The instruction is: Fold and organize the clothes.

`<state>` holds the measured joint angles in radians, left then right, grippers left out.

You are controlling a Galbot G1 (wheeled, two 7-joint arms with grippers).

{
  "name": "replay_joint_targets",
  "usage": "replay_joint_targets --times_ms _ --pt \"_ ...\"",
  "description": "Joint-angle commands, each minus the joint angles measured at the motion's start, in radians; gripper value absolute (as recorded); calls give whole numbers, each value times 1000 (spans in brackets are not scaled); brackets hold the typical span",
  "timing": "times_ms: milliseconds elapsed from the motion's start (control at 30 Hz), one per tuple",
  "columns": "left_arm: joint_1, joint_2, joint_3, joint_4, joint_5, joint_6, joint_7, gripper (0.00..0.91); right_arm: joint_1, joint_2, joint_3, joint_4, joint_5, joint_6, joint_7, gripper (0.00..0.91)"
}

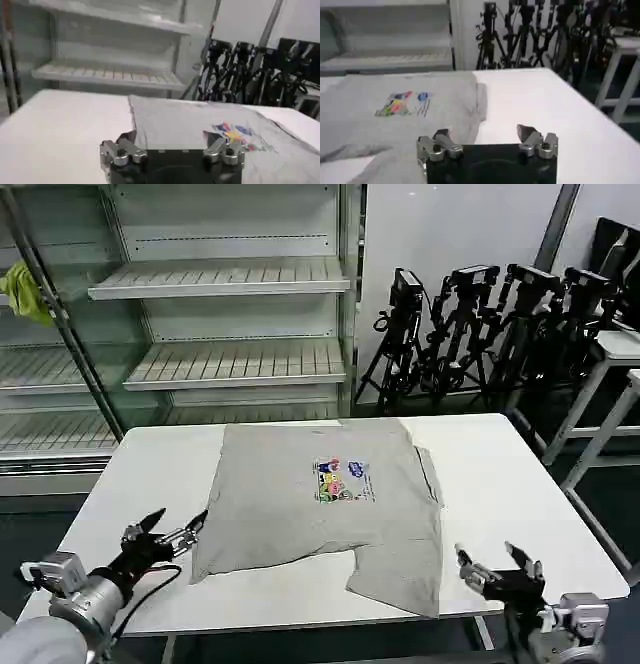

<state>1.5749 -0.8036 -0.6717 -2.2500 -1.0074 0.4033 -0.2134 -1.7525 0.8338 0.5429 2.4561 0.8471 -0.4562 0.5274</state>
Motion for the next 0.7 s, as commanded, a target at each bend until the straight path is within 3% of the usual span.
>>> replay_joint_targets --times_ms 33,700 --pt "-4 -69 121 71 90 4 4 907 7 28 -161 -23 -59 -15 10 907" --pt "48 -66 147 94 179 -7 28 907 10 48 -193 -35 -95 -2 3 907"
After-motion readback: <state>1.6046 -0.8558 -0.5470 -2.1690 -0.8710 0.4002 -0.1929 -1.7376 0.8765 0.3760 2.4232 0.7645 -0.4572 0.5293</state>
